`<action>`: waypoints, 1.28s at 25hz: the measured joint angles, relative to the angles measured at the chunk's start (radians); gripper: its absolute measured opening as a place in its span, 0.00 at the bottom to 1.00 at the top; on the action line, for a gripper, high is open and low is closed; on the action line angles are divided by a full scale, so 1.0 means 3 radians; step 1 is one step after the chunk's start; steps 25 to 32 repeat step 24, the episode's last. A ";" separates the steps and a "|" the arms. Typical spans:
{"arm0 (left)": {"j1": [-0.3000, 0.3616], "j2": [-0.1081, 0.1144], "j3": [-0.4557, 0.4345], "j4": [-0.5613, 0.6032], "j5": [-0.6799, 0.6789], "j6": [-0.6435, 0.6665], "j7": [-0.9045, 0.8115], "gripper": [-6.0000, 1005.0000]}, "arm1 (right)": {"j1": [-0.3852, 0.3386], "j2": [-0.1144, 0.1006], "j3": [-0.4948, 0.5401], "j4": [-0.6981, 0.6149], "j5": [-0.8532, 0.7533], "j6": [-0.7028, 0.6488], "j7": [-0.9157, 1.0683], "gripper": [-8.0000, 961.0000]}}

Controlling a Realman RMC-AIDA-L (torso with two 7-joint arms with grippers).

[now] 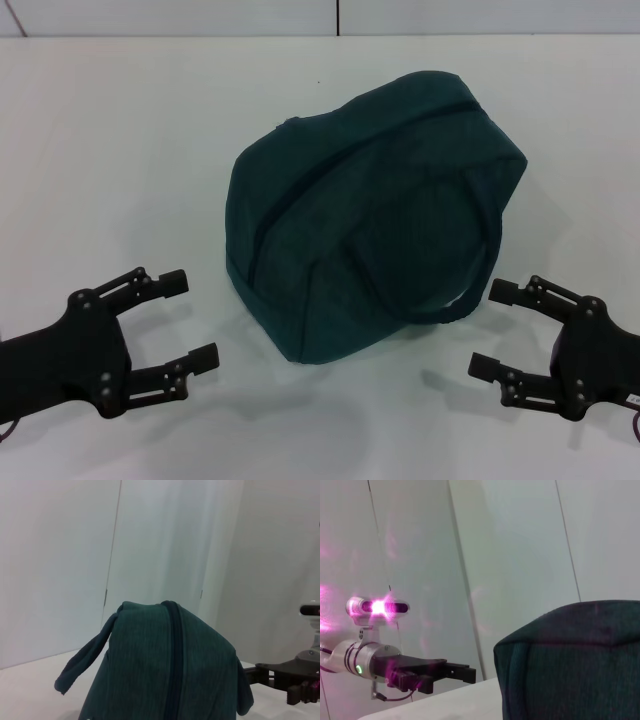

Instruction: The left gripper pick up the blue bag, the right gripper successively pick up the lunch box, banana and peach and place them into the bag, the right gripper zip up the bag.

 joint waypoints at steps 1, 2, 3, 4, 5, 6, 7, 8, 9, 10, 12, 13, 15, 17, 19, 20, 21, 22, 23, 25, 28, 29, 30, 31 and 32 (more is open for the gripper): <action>0.0001 0.0000 0.0000 0.0000 0.0000 0.0000 0.0001 0.89 | 0.0000 0.0000 0.0001 0.0000 0.0000 0.0000 0.0000 0.90; 0.0002 0.0000 0.0000 0.0000 0.0000 0.0000 0.0001 0.89 | 0.0000 0.0000 0.0001 0.0000 0.0000 0.0000 0.0000 0.90; 0.0002 0.0000 0.0000 0.0000 0.0000 0.0000 -0.0002 0.89 | 0.0000 0.0000 0.0001 0.0000 0.0000 -0.0001 0.0000 0.90; 0.0001 0.0000 0.0000 0.0000 0.0000 0.0000 -0.0004 0.89 | 0.0000 0.0000 0.0000 0.0000 0.0000 -0.0001 0.0000 0.90; 0.0001 0.0000 0.0000 0.0000 0.0000 0.0000 -0.0004 0.89 | 0.0000 0.0001 -0.0001 0.0000 0.0000 -0.0001 0.0000 0.90; 0.0001 0.0000 0.0000 0.0000 0.0000 0.0000 -0.0004 0.89 | 0.0000 0.0003 -0.0002 0.0000 0.0000 -0.0002 0.0000 0.90; 0.0001 0.0000 0.0000 0.0000 0.0000 0.0000 -0.0003 0.89 | 0.0000 0.0004 -0.0003 0.0000 0.0000 -0.0002 0.0000 0.90; 0.0002 0.0000 0.0000 0.0000 0.0000 0.0000 -0.0002 0.89 | 0.0000 0.0005 -0.0003 0.0000 0.0000 -0.0002 0.0000 0.90; 0.0003 0.0000 0.0000 0.0000 0.0000 0.0000 -0.0002 0.89 | 0.0000 0.0006 -0.0003 0.0000 0.0000 -0.0003 0.0000 0.90; 0.0002 0.0000 0.0000 0.0000 0.0000 0.0000 -0.0002 0.89 | 0.0000 0.0007 -0.0003 0.0000 0.0000 -0.0003 0.0000 0.90; -0.0001 0.0000 0.0000 0.0000 0.0000 0.0000 -0.0006 0.89 | 0.0000 0.0011 0.0000 0.0000 0.0000 -0.0004 0.0000 0.90; -0.0002 0.0000 0.0000 0.0000 0.0000 0.0000 -0.0006 0.89 | 0.0000 0.0011 0.0000 0.0000 0.0000 -0.0005 0.0000 0.90; -0.0002 0.0000 0.0000 0.0000 0.0000 0.0000 -0.0007 0.89 | 0.0000 0.0016 0.0001 0.0000 0.0000 -0.0005 0.0000 0.90; -0.0002 0.0000 0.0000 0.0000 -0.0001 0.0000 -0.0008 0.89 | 0.0000 0.0022 0.0001 0.0000 0.0000 -0.0006 0.0000 0.90; -0.0001 0.0000 0.0000 0.0000 -0.0002 0.0000 -0.0011 0.89 | 0.0001 0.0024 -0.0001 0.0000 0.0000 -0.0008 0.0000 0.90; -0.0001 0.0000 0.0000 0.0000 -0.0003 0.0000 -0.0013 0.89 | 0.0002 0.0025 -0.0002 0.0000 0.0000 -0.0009 0.0000 0.90; -0.0001 0.0000 0.0000 0.0000 -0.0003 0.0000 -0.0014 0.89 | 0.0003 0.0025 -0.0003 0.0000 0.0000 -0.0009 0.0000 0.90; -0.0001 0.0000 0.0000 0.0000 -0.0004 0.0000 -0.0014 0.89 | 0.0003 0.0026 -0.0004 0.0000 0.0000 -0.0010 0.0000 0.90; -0.0001 0.0000 0.0000 0.0000 -0.0004 0.0000 -0.0014 0.89 | 0.0004 0.0026 -0.0004 0.0000 0.0000 -0.0010 0.0000 0.90; -0.0001 0.0000 0.0000 0.0000 -0.0005 0.0000 -0.0015 0.89 | 0.0004 0.0026 -0.0004 0.0000 0.0000 -0.0011 0.0000 0.90; -0.0001 0.0000 0.0000 0.0000 -0.0005 0.0000 -0.0015 0.89 | 0.0004 0.0026 -0.0004 0.0000 0.0000 -0.0011 0.0000 0.90; -0.0001 0.0000 0.0000 0.0000 -0.0005 0.0000 -0.0015 0.89 | 0.0004 0.0026 -0.0004 0.0000 0.0000 -0.0011 0.0000 0.90; -0.0001 0.0000 0.0000 0.0000 -0.0005 0.0000 -0.0015 0.89 | 0.0004 0.0026 -0.0004 0.0000 0.0000 -0.0011 0.0000 0.90; -0.0001 0.0000 0.0000 0.0000 -0.0005 0.0000 -0.0015 0.89 | 0.0004 0.0026 -0.0004 0.0000 0.0000 -0.0011 0.0000 0.90; -0.0001 0.0000 0.0000 0.0000 -0.0005 0.0000 -0.0015 0.89 | 0.0004 0.0026 -0.0004 0.0000 0.0000 -0.0011 0.0000 0.90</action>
